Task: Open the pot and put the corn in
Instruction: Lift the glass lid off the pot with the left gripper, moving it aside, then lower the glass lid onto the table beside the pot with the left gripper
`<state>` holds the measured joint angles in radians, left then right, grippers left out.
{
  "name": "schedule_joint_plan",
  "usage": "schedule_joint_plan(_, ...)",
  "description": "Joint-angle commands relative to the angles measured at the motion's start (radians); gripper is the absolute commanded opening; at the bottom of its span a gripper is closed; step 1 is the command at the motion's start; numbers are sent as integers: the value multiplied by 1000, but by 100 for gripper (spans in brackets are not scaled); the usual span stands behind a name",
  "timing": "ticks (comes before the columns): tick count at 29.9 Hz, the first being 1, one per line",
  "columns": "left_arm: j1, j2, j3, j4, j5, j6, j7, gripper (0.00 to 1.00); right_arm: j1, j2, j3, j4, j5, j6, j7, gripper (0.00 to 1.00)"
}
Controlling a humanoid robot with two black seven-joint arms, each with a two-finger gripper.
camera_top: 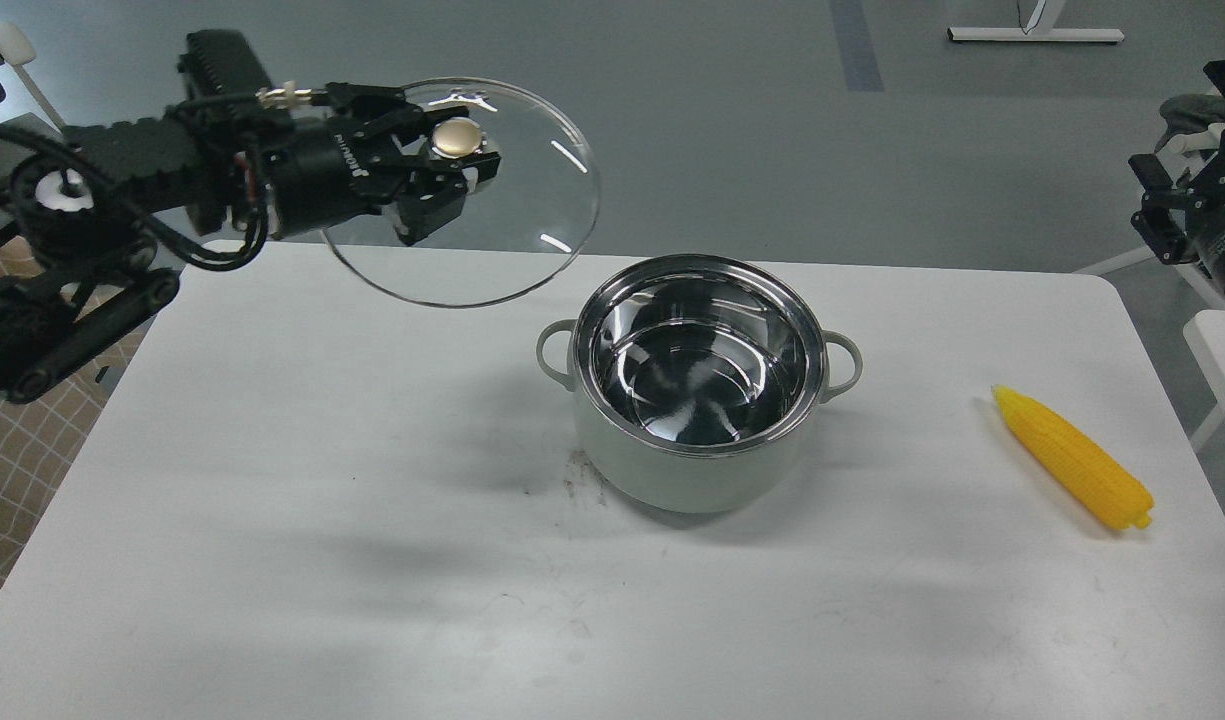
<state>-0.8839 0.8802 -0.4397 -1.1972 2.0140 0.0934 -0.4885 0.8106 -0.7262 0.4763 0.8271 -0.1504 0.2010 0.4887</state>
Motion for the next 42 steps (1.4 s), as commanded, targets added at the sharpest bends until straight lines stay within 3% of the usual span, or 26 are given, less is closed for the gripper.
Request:
schedule_joint_plan(1,181,109,1,5,-52,153,0,0,-1,2,-1,0,0,0,0,100)
schedule_joint_plan(8,367,108,3,68,-103,308,0,0,-14,7,-1,-2,-3,1,0,100)
schedule_joint_plan(12,443,22,7,187,-107,395,0,0,-25,8,-1,-2,-3,1,0,100)
schedule_joint_plan(23,510,-227,15,505,-152,395,0,0,-30,11,-1,-2,-3,1,0,100)
schedule_joint_plan(30,510,-244,15,528,-187,395,0,0,-31,11,-1,-2,-3,1,0,100)
schedule_joint_plan(32,510,-242,13,528,-189,395,0,20,-31,11,-1,0,-3,1,0,100)
schedule_joint_plan(34,505,-242,12,527,-216,395,0,82,-31,11,-2,0,-3,1,0,100)
schedule_joint_plan(37,497,-244,12,527,-267,395,0,93,-31,11,-2,-2,-3,1,0,100)
schedule_joint_plan(42,490,-233,13,521,-293,395,0,95,-31,11,-2,-2,-3,1,0,100)
